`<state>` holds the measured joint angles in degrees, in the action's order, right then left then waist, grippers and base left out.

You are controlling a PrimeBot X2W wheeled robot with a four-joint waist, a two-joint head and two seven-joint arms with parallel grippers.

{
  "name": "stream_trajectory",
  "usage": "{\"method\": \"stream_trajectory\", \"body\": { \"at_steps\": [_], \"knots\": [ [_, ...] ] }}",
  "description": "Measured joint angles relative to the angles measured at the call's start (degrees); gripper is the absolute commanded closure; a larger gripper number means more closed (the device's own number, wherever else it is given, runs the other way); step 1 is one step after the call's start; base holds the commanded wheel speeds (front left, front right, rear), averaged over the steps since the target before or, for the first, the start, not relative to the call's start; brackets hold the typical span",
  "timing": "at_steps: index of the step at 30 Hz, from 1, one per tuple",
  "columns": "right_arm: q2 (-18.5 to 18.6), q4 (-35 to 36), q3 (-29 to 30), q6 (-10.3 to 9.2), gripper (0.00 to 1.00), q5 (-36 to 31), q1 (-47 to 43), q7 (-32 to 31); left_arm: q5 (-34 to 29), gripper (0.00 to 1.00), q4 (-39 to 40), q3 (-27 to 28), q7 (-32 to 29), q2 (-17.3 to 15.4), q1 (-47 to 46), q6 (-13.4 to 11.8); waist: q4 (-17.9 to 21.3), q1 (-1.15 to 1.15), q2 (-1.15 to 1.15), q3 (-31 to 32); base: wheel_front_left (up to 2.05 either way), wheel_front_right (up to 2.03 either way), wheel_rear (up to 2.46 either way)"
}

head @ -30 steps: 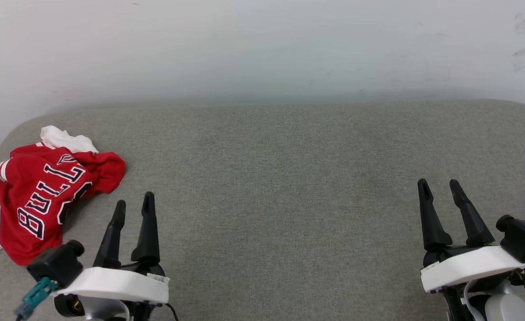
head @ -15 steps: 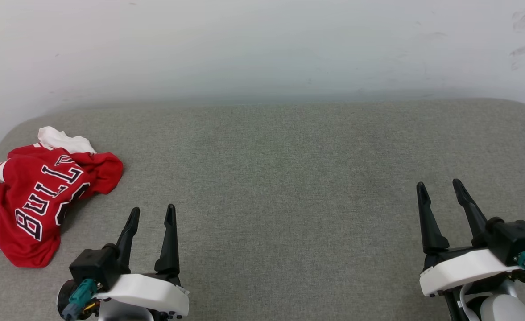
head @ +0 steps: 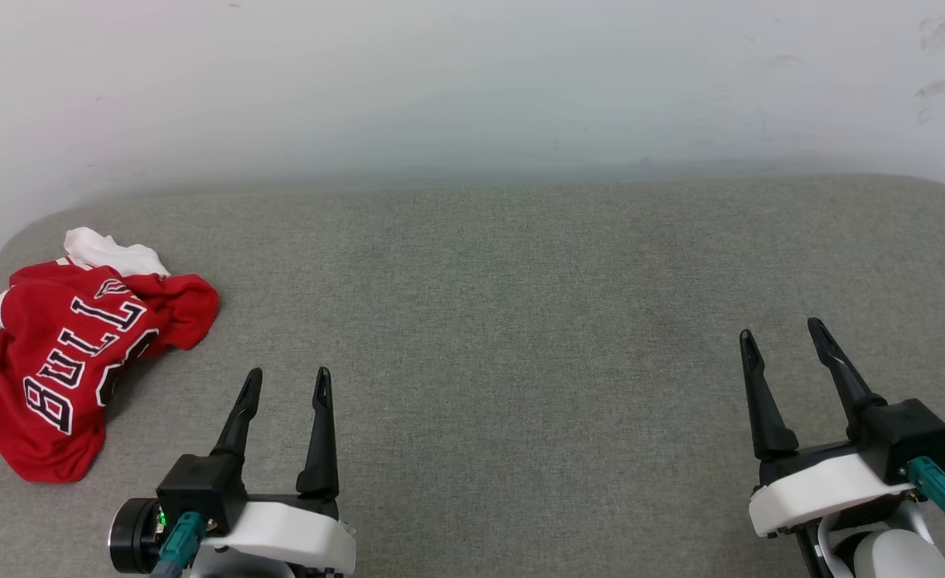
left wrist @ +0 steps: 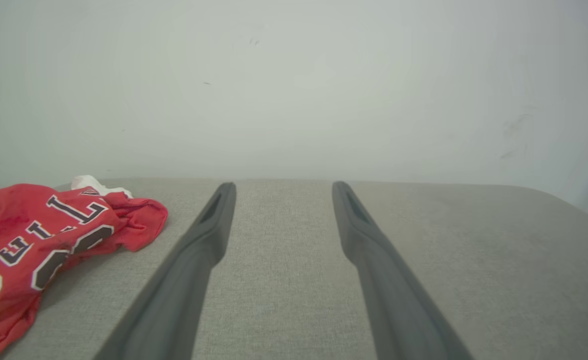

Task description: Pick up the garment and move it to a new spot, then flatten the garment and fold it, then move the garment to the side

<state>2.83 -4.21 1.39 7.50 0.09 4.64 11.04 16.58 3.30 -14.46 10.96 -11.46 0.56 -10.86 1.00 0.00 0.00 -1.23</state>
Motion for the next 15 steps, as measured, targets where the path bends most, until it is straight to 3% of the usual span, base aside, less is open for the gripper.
{"method": "stream_trajectory", "body": {
  "at_steps": [2,9,15],
  "knots": [
    [0.0,0.1,-0.1,0.0,0.0,0.3,0.0,0.4,0.5,0.0,0.7,0.6,0.4,1.0,0.0,-0.1,0.0,0.0,0.0,0.0,0.0,0.0,0.0],
    [0.0,-0.1,0.2,0.0,0.0,1.5,0.0,1.1,0.3,0.0,1.6,4.0,1.2,3.2,0.8,2.9,-0.1,0.0,0.0,0.0,0.0,0.0,0.0],
    [0.0,-1.5,1.0,0.0,0.0,4.2,0.0,1.9,-1.4,0.0,1.4,8.2,2.0,6.2,2.2,8.4,0.0,0.0,0.0,-0.1,0.0,0.0,0.0]
  ]
}}
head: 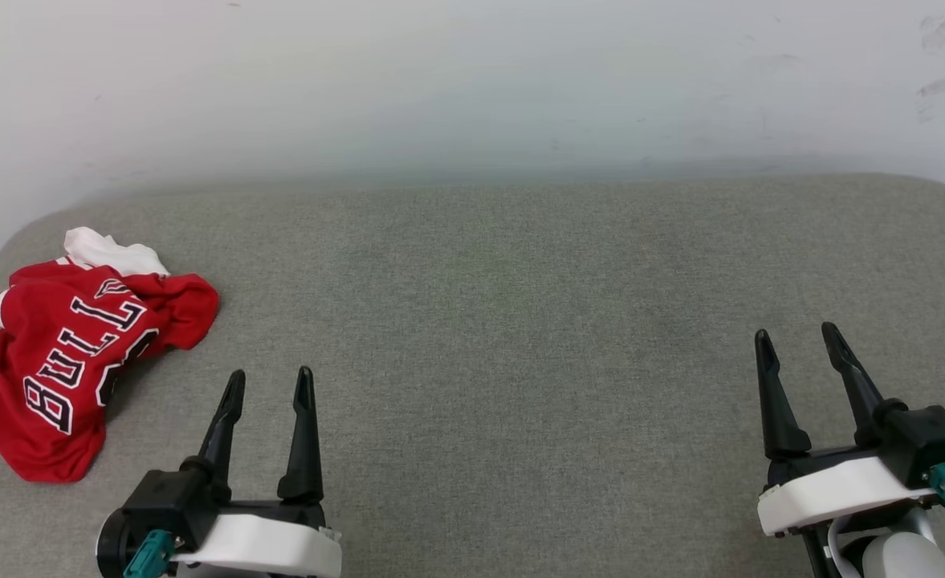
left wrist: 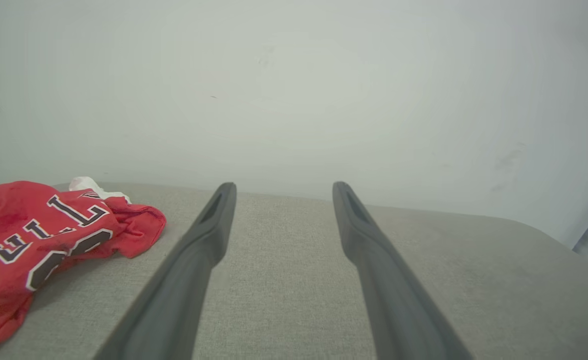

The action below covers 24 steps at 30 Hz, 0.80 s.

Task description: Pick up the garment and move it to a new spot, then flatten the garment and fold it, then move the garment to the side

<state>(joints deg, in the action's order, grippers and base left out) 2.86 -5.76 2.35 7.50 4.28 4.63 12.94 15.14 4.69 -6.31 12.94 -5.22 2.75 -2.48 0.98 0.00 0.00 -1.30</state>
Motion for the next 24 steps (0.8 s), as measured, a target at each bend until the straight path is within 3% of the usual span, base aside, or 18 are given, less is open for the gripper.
{"method": "stream_trajectory", "body": {
  "at_steps": [10,24],
  "knots": [
    [0.0,-1.5,-0.5,0.0,0.0,-0.5,0.0,1.2,-2.9,0.0,-3.8,3.3,1.0,2.1,1.1,6.6,0.2,0.0,0.0,0.2,0.0,0.0,0.0],
    [0.0,-1.9,-0.7,0.0,0.0,-3.8,0.0,2.1,-5.4,0.0,-5.4,4.2,2.1,2.3,1.2,8.1,0.3,0.0,0.0,0.1,0.0,0.0,0.0]
  ]
}}
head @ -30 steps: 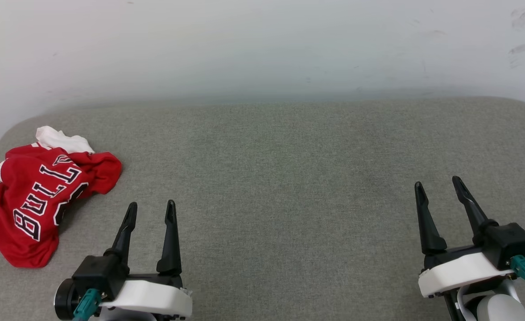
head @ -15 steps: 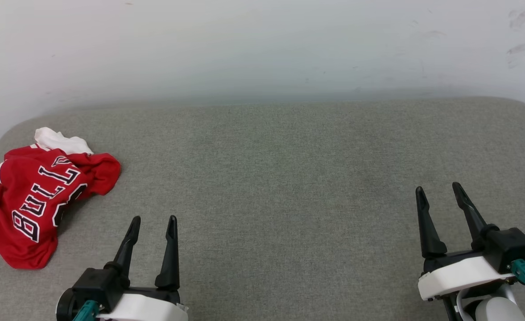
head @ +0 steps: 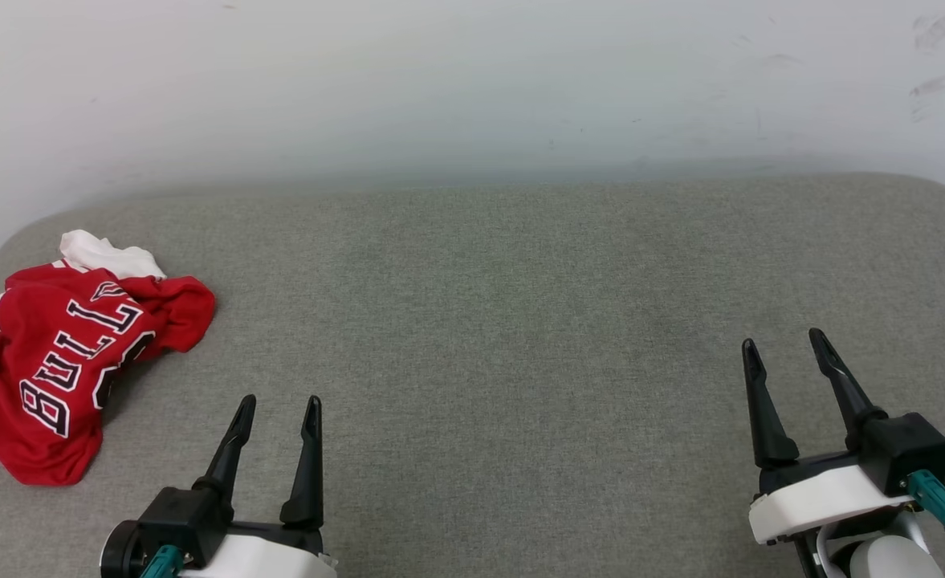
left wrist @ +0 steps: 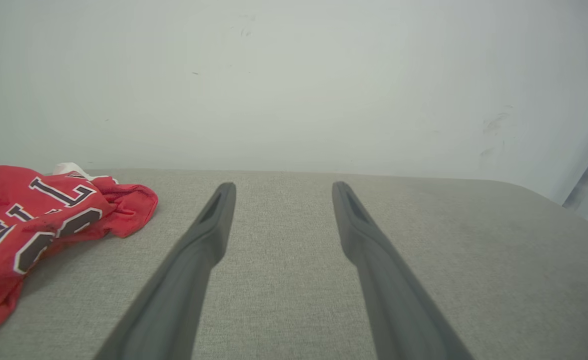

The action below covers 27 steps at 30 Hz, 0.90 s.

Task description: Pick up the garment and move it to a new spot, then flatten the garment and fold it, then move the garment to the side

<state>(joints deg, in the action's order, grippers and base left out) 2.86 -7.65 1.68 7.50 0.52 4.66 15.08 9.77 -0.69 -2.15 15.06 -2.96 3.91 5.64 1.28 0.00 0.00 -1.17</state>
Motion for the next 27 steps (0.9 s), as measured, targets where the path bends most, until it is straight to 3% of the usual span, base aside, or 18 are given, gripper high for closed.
{"method": "stream_trajectory", "body": {
  "at_steps": [10,13,27],
  "knots": [
    [0.0,-0.8,-2.1,0.0,0.0,5.7,0.0,0.0,0.8,0.0,-0.1,0.3,0.0,0.0,-0.1,0.3,-1.1,0.0,0.0,0.1,0.0,0.0,0.0],
    [0.0,-0.8,-2.8,0.01,0.0,4.5,0.0,0.0,1.1,0.0,-0.3,0.6,0.0,0.0,-0.1,0.2,-2.0,0.0,0.0,0.0,0.0,0.0,0.0],
    [0.0,-1.1,-5.4,0.01,0.0,4.1,-1.2,0.0,1.6,0.0,-2.2,2.3,0.0,0.0,0.1,-0.1,-9.5,0.0,0.0,0.9,0.0,0.0,0.0]
  ]
}}
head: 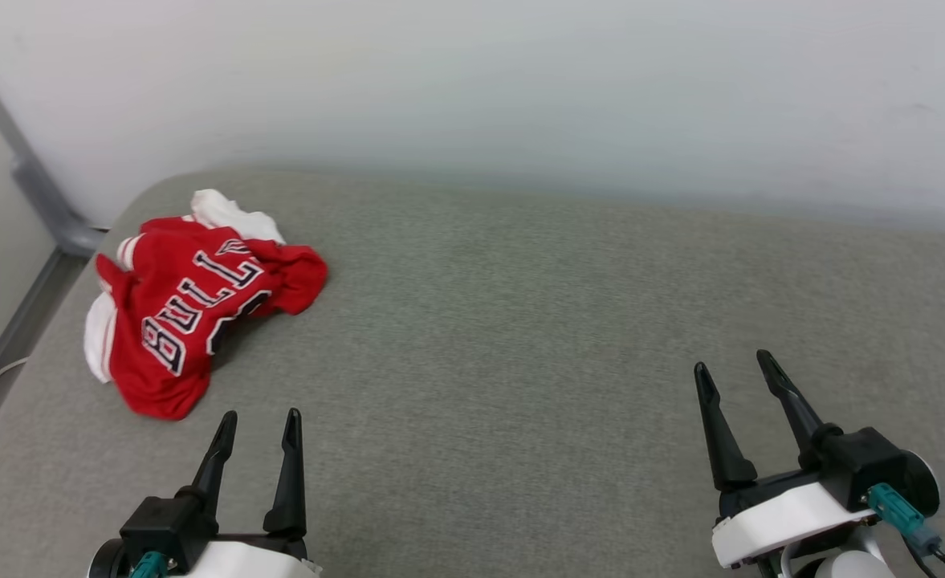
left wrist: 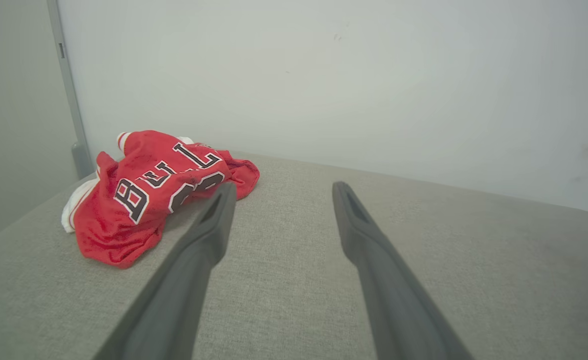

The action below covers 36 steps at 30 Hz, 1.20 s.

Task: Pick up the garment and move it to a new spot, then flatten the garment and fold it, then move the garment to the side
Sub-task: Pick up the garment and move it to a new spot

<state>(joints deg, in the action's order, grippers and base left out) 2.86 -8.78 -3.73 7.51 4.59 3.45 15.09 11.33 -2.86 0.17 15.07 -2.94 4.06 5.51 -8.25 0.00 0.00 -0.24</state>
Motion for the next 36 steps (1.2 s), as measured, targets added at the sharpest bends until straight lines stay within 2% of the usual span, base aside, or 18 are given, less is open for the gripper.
{"method": "stream_trajectory", "body": {
  "at_steps": [10,19,28,36],
  "knots": [
    [0.0,-0.6,-1.9,0.0,0.0,1.0,-0.7,0.0,-2.2,0.0,-0.9,0.3,0.0,0.0,1.4,0.5,-7.6,0.0,0.0,1.5,0.0,0.0,0.0],
    [0.0,-0.5,-3.2,0.0,0.0,2.0,-1.1,0.0,-3.7,0.0,-1.4,0.6,0.0,0.0,1.9,0.9,-12.2,0.0,0.0,2.6,0.0,0.0,0.0],
    [0.0,0.0,-3.2,0.0,0.0,2.1,-1.4,0.0,-5.2,0.0,-1.6,0.9,0.0,0.0,2.1,1.1,-14.3,0.0,0.0,3.0,0.0,0.0,0.0],
    [0.0,0.4,-4.0,0.0,0.0,2.3,-1.4,0.0,-7.7,0.0,-0.8,0.5,0.0,0.0,2.1,1.1,-14.1,0.0,0.0,2.7,0.0,0.0,0.0]
  ]
}}
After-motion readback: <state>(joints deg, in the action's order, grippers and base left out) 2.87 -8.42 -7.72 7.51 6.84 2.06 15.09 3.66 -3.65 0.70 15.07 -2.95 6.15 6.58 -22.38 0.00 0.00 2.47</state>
